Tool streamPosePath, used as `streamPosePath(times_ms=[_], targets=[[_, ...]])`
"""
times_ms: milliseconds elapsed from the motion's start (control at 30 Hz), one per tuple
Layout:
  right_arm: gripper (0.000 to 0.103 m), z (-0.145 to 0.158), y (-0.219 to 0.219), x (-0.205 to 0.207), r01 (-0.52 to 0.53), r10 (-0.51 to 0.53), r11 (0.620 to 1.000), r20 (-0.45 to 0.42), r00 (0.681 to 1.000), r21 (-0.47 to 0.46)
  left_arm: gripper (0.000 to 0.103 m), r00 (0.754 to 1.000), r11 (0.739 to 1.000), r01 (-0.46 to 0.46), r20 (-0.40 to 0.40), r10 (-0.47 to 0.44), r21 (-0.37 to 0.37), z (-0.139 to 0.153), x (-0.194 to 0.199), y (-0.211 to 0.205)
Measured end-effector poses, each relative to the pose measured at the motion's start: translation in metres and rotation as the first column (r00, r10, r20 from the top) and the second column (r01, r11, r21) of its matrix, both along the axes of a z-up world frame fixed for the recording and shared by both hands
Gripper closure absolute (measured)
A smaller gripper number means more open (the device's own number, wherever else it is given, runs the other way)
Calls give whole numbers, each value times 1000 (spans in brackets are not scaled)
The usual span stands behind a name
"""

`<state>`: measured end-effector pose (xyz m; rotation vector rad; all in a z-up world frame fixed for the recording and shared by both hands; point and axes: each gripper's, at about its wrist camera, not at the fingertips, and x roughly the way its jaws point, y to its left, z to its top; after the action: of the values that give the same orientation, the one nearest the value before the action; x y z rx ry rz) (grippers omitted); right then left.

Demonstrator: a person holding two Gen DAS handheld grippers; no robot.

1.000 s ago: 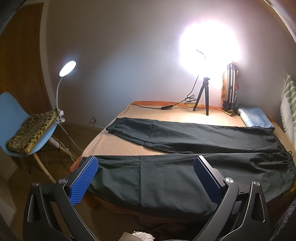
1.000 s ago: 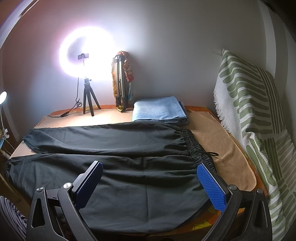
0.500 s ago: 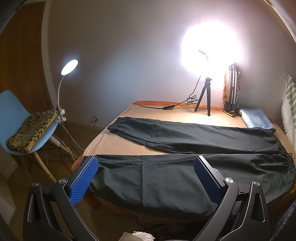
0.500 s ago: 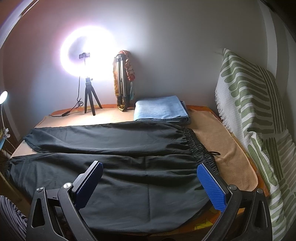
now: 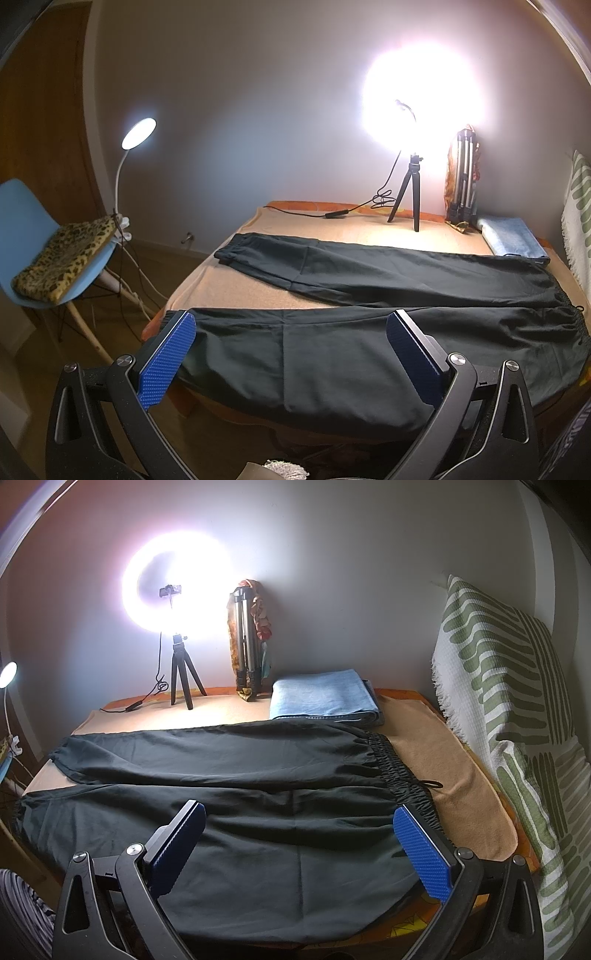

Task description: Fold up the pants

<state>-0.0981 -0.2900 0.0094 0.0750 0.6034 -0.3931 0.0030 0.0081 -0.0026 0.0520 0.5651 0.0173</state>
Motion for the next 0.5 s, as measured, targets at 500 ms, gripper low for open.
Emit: streamPosePath(times_ms=[500], targets=[[0, -3, 3, 0, -16, 16, 1000, 3, 1000, 13, 0, 1000, 1000, 1, 2, -1, 8, 0, 0, 2]])
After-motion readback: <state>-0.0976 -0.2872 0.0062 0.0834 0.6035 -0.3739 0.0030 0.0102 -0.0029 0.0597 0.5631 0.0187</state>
